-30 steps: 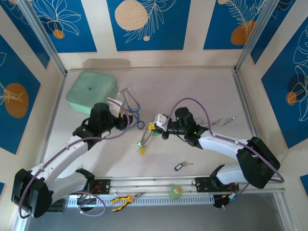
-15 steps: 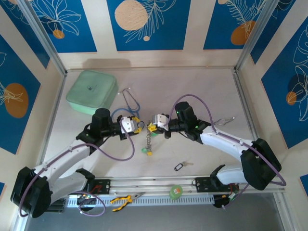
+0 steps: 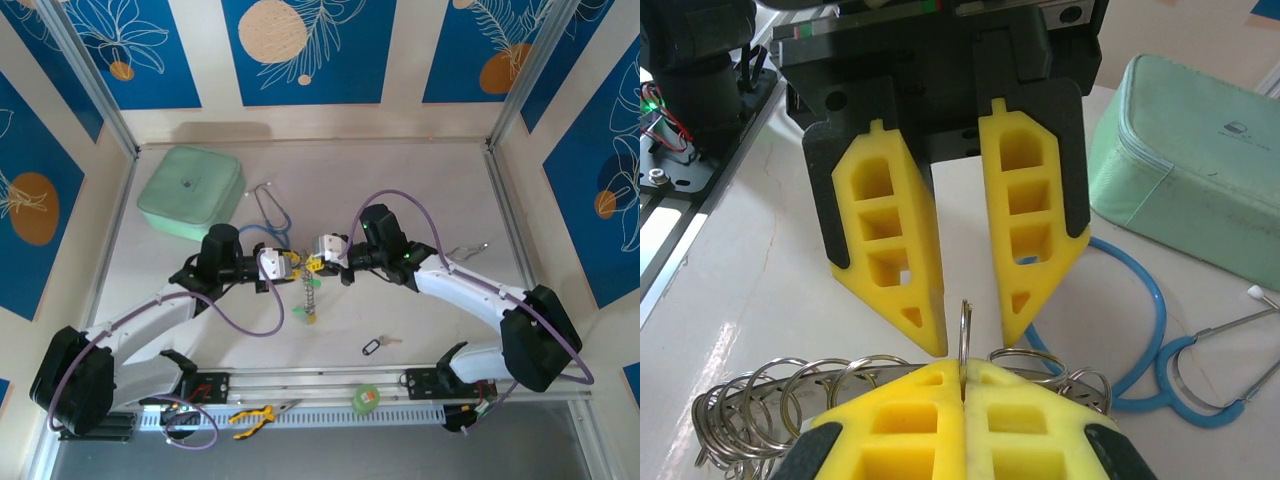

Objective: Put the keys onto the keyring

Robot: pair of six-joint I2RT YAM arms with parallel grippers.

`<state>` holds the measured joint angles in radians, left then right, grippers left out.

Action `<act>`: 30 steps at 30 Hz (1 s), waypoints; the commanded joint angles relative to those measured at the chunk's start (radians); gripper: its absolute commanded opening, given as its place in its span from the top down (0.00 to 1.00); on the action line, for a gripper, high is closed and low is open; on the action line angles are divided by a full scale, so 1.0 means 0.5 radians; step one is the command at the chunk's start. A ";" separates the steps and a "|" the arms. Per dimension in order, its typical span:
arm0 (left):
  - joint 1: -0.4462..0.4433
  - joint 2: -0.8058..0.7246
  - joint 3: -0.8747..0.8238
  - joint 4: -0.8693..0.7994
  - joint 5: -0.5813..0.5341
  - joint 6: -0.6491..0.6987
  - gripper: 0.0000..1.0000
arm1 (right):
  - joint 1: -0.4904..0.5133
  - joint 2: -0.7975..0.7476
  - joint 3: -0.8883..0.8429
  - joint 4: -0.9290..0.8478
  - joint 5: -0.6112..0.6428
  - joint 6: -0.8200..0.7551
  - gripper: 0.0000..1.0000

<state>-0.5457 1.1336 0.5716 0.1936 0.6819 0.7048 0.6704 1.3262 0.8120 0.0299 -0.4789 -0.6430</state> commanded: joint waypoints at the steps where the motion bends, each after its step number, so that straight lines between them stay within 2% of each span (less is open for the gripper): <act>1: -0.019 0.002 0.042 0.028 0.142 -0.015 0.78 | 0.027 0.005 0.079 -0.048 -0.050 -0.036 1.00; 9: -0.031 0.000 0.065 -0.031 0.192 -0.014 0.79 | 0.058 0.046 0.139 -0.122 -0.028 -0.067 1.00; 15: -0.042 0.003 0.087 -0.045 0.198 -0.008 0.90 | 0.085 0.081 0.192 -0.193 -0.029 -0.105 1.00; 18: -0.046 -0.004 0.090 -0.037 0.178 0.009 1.00 | 0.095 0.086 0.208 -0.234 -0.014 -0.118 1.00; 19: -0.045 -0.011 0.087 -0.033 0.165 0.014 1.00 | 0.092 0.079 0.195 -0.217 0.007 -0.101 0.98; 21: -0.047 -0.023 0.076 -0.023 0.145 0.019 1.00 | 0.070 0.046 0.142 -0.148 0.032 -0.058 0.85; 23: -0.049 -0.031 0.066 -0.022 0.125 0.026 1.00 | 0.046 0.003 0.085 -0.097 0.058 -0.039 0.77; 30: -0.059 -0.034 0.054 -0.034 0.082 0.042 1.00 | 0.049 -0.063 0.006 -0.130 0.141 -0.097 0.76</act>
<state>-0.5648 1.1336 0.5823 0.1566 0.7101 0.7071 0.6933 1.3190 0.8349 -0.0418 -0.4206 -0.6769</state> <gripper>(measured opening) 0.040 0.237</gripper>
